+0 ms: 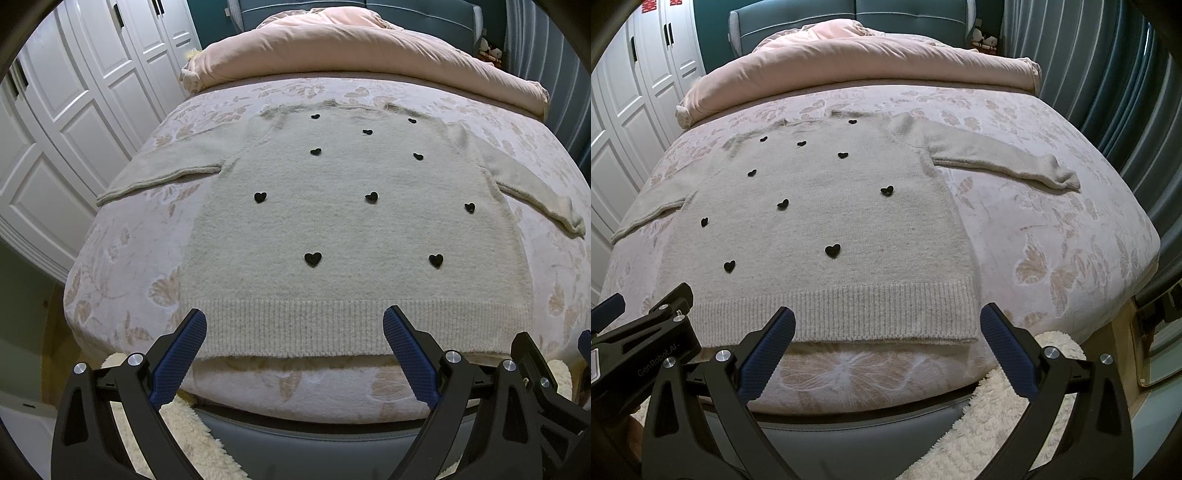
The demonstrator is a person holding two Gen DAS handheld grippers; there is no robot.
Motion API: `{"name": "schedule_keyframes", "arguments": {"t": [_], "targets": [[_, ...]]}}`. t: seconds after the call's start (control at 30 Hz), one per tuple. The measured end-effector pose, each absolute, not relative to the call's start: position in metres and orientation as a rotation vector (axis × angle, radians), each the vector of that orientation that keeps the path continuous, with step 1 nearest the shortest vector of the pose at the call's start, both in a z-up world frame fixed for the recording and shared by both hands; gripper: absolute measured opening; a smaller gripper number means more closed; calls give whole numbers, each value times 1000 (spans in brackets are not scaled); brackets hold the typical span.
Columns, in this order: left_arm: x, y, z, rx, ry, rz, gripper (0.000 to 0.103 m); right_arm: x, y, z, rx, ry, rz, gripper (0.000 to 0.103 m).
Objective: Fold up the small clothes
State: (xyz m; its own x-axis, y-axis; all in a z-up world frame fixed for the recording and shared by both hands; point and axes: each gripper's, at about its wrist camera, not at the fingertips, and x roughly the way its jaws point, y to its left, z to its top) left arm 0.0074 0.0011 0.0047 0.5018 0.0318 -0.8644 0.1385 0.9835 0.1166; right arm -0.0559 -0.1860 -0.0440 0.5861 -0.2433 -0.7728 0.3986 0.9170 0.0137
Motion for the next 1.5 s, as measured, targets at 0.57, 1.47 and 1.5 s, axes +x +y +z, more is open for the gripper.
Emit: {"name": "schedule_keyframes", "arguments": {"t": [0.57, 1.47, 1.5], "targets": [[8, 0, 5, 184, 1045, -62, 93, -53, -188, -43, 197, 872, -374, 98], [67, 54, -29, -16, 1164, 2, 95, -28, -483, -115, 786, 817, -554, 98], [71, 56, -33, -21, 1182, 8, 95, -25, -503, -117, 805, 801, -583, 98]]}}
